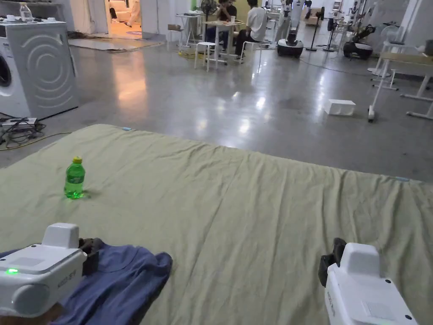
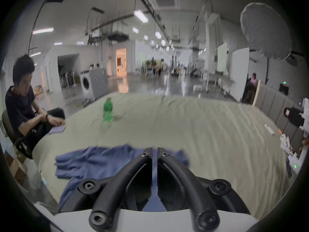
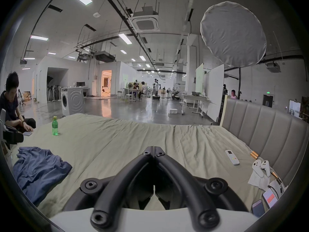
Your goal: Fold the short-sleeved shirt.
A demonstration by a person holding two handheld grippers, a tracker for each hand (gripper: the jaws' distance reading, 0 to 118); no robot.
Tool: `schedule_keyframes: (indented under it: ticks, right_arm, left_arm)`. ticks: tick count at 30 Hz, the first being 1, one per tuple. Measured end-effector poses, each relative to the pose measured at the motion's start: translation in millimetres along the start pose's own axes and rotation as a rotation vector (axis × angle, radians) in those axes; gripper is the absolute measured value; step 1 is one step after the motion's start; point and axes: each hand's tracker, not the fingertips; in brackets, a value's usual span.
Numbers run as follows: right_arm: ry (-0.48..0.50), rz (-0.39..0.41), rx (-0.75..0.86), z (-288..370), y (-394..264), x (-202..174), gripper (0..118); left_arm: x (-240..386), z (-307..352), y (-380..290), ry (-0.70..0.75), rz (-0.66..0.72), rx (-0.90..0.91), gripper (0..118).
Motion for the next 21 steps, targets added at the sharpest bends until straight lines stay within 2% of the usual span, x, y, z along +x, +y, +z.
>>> schedule_keyframes:
  ticks: [3,4,5,8,9,14,15,17,18,19,20,21]
  right_arm:
    - [0.006,0.048,0.006,1.3,-6.0,-5.3,0]
    - [0.007,0.042,-0.004,2.2,-7.6,-5.6,0]
    - [0.009,0.041,-0.012,1.4,-9.1,-5.7,0]
    - [0.007,0.04,-0.036,-1.6,-13.8,-4.7,0]
    - [0.004,0.045,-0.038,-1.8,-15.3,-4.7,0]
    - [-0.004,0.061,-0.058,0.6,-20.4,-5.2,0]
    - [-0.005,0.062,-0.061,0.8,-21.6,-5.7,0]
    - [-0.007,0.069,-0.069,0.4,-25.9,-5.4,0]
    - [-0.004,0.072,-0.072,1.0,-27.0,-5.6,0]
    - [-0.002,0.076,-0.074,3.4,-27.1,-5.6,0]
    - [-0.003,0.081,-0.075,4.9,-27.6,-5.8,0]
    - [-0.007,0.083,-0.076,5.6,-27.8,-5.8,0]
  left_arm:
    - [-40.5,-17.6,-21.9,0.047,0.069,-0.115,8]
    - [-52.2,-22.9,-29.8,0.073,0.085,-0.139,16]
    - [-62.4,-28.0,-36.3,0.083,0.096,-0.172,40]
    - [-79.8,-45.4,-54.5,0.114,0.078,-0.282,96]
    - [-76.8,-39.7,-58.5,0.108,0.074,-0.293,104]
    - [-79.2,-56.8,-82.8,0.009,0.159,-0.345,103]
    - [-77.8,-61.6,-88.1,0.025,0.17,-0.389,98]
    - [-81.0,-80.8,-106.1,0.06,0.19,-0.506,69]
    - [-76.0,-83.6,-113.3,0.073,0.182,-0.537,70]
    - [-71.4,-78.6,-113.8,0.091,0.13,-0.424,69]
    - [-66.2,-76.4,-112.9,0.11,0.101,-0.417,66]
    - [-53.1,-63.5,-108.9,0.116,0.082,-0.437,58]
